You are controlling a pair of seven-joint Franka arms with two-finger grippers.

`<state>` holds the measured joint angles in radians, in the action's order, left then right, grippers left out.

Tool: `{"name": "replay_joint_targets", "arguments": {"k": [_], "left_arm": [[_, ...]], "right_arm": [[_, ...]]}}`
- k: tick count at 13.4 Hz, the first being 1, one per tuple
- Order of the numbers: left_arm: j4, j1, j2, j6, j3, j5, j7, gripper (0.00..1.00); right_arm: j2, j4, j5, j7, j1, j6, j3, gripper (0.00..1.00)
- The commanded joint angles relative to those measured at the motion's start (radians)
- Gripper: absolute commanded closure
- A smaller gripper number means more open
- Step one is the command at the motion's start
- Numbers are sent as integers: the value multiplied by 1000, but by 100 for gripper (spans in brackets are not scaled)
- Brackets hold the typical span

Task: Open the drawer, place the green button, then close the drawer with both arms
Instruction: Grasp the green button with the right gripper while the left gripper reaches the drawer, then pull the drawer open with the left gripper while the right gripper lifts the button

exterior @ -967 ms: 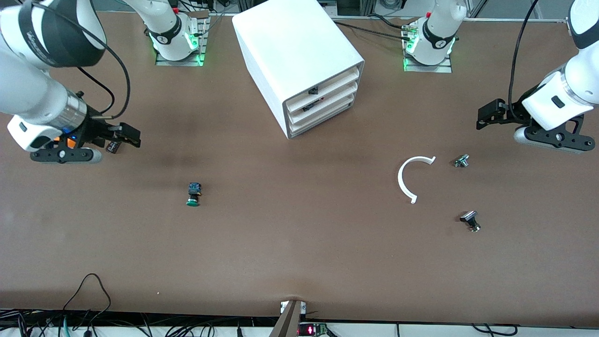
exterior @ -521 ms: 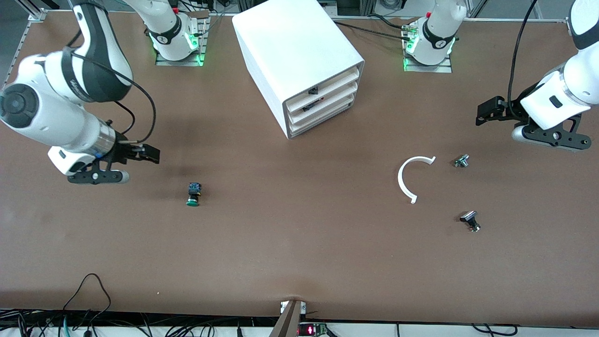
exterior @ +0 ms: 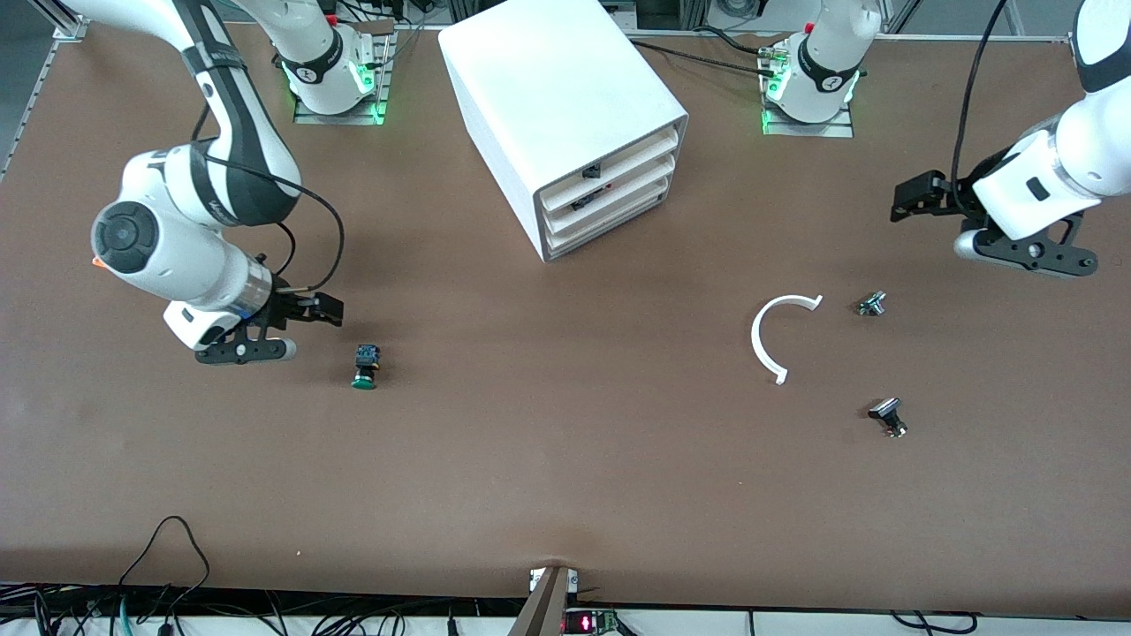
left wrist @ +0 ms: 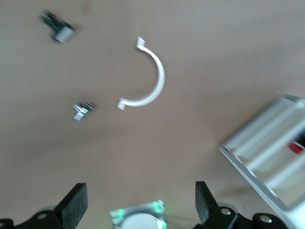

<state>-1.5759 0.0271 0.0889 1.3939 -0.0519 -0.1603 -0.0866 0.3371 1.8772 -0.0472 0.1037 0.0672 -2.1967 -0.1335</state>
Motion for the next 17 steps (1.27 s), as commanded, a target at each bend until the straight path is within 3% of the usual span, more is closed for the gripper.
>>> {"name": "replay_joint_targets", "arguments": {"k": [1,5,6,8,10,11,14,17], "left_arm": [[10,11,70,-85,-9,-131,-19,1],[-10,13,225,-89,-49,-330,-56,2],[-16,10,274,-87,-51,-402,-79,6],[-33,1,377,-73,-49,-589,-216,6],[-35,8,471,-53,-49,-651,-419,6],[-68,8,491,-11,-51,-659,-518,6],[-324,8,483,149,-51,-884,-828,6],[-406,8,483,198,-80,-927,-938,7]], "right_arm": [[46,33,-20,-27,-1,-101,-8,0],[123,43,-17,-29,26,-205,-8,0],[144,43,-17,-29,29,-234,-8,0],[184,43,-5,-36,37,-290,-6,0],[210,43,0,-64,39,-314,-6,0],[220,43,0,-90,39,-316,-5,0],[244,43,0,-110,37,-328,-3,0],[260,42,1,-128,37,-350,0,12]]}}
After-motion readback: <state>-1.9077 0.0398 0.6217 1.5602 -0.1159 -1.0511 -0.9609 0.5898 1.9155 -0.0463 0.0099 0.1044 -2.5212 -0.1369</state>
